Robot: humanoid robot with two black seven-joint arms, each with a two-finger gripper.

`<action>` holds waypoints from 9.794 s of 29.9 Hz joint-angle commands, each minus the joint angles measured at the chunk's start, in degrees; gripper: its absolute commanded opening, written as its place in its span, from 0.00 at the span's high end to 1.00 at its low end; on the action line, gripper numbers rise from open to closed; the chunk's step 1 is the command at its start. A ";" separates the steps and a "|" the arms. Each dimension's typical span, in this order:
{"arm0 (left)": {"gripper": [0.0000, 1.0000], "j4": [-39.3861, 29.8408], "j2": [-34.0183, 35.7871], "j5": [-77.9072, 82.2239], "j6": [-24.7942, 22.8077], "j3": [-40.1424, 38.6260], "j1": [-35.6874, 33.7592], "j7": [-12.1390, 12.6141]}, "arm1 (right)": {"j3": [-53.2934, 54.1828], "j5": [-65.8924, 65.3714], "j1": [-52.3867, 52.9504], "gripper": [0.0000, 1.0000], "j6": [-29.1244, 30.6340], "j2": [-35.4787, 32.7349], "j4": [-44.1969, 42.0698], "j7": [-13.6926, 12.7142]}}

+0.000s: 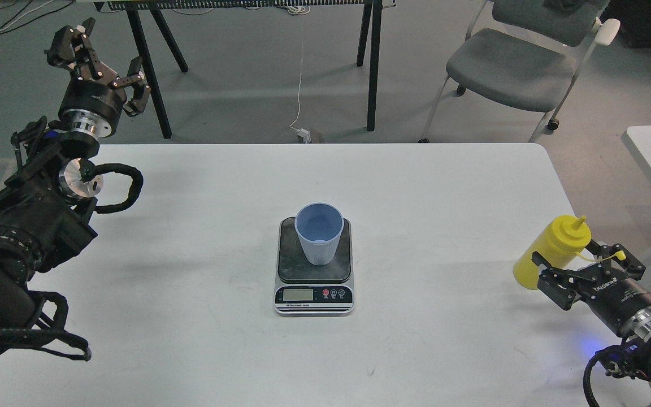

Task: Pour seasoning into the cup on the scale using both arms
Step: 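Move the right gripper to the yellow squeeze bottle and grasp it, then lift the yellow bottle with the right gripper, then tilt the yellow bottle over the blue cup to pour, then carry the yellow bottle back toward its original spot, then set the yellow bottle down and open the right gripper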

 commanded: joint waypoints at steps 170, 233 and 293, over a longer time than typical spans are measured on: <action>0.06 -0.66 -0.54 -0.18 0.00 -0.27 -3.15 0.00 | -3.19 -55.85 48.66 0.65 -1.98 11.79 1.35 -11.57; 0.06 -0.66 -1.15 0.52 0.00 0.52 -2.45 0.00 | 41.63 -26.97 -6.72 0.63 0.00 32.96 2.15 8.34; 0.05 -0.66 -1.24 0.52 0.00 0.44 -2.28 0.00 | 27.92 -29.17 -10.31 0.00 0.00 27.51 5.92 18.63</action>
